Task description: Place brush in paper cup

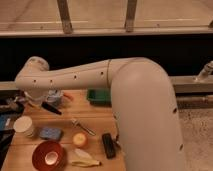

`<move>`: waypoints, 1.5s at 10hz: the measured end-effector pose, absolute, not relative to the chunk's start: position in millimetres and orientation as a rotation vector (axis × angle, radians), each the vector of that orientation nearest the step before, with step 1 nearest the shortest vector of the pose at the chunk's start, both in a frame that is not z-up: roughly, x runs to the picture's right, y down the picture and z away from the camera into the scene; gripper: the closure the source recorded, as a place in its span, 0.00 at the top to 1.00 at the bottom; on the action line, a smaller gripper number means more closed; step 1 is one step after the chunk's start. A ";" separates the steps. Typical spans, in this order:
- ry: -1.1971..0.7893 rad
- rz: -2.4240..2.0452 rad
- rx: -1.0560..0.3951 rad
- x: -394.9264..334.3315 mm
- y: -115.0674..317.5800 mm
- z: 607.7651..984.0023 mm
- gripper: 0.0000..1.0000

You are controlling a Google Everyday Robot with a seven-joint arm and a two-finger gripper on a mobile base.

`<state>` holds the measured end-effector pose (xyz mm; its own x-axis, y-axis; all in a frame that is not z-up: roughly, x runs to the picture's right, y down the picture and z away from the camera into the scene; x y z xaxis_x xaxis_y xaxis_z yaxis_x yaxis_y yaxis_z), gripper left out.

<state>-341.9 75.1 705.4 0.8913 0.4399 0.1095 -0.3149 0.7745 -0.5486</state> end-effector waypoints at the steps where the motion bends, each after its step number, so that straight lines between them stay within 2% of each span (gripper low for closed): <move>1: -0.253 0.393 -0.559 -350.0 81.8 704.1 0.00; 6: -0.265 0.423 -0.632 -357.6 123.1 726.4 0.00; 15: -0.233 0.496 -0.687 -346.8 149.9 742.6 0.00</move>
<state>-346.8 149.9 742.6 0.8593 0.5095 0.0445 -0.3592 0.6633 -0.6565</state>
